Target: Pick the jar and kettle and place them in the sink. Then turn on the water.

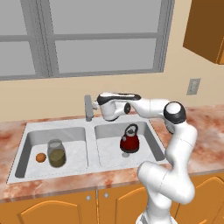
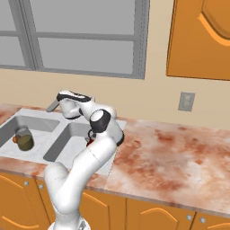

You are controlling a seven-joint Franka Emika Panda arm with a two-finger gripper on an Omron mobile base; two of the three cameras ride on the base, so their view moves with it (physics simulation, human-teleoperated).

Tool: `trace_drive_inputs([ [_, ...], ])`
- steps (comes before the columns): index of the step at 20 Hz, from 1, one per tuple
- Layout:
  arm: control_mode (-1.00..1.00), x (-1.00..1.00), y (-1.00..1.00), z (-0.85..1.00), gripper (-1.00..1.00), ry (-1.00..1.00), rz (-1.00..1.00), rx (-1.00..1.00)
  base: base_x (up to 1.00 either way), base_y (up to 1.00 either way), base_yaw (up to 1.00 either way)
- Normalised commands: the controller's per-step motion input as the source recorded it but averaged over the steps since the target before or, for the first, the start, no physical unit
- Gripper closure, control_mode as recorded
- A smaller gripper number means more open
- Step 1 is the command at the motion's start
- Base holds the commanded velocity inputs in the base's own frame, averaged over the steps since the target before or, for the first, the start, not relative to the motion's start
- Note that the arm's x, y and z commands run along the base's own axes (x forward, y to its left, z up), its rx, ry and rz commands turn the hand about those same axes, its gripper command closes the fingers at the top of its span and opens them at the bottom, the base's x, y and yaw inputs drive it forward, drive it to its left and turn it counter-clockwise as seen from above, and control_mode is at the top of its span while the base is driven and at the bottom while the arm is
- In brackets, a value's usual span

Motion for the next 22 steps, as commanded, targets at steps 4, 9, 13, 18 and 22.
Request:
trace_drive_inputs([
  [4, -1.0, 0.0, -0.12, -0.13, -1.0, 0.0, -0.3, 0.01, 0.0, 0.0, 0.0],
  [9, -1.0, 0.0, -0.26, -0.29, -1.0, 0.0, -0.33, 0.01, 0.0, 0.0, 0.0],
  [13, -1.0, 0.0, -0.41, -0.37, -1.0, -0.01, -0.35, 0.02, 0.0, 0.0, 0.0],
  [18, -1.0, 0.0, -0.4, -0.36, -1.0, 0.0, -0.35, 0.03, 0.0, 0.0, 0.0],
  [22, -1.0, 0.0, -0.41, -0.41, -1.0, 0.0, -0.35, 0.01, 0.0, 0.0, 0.0],
])
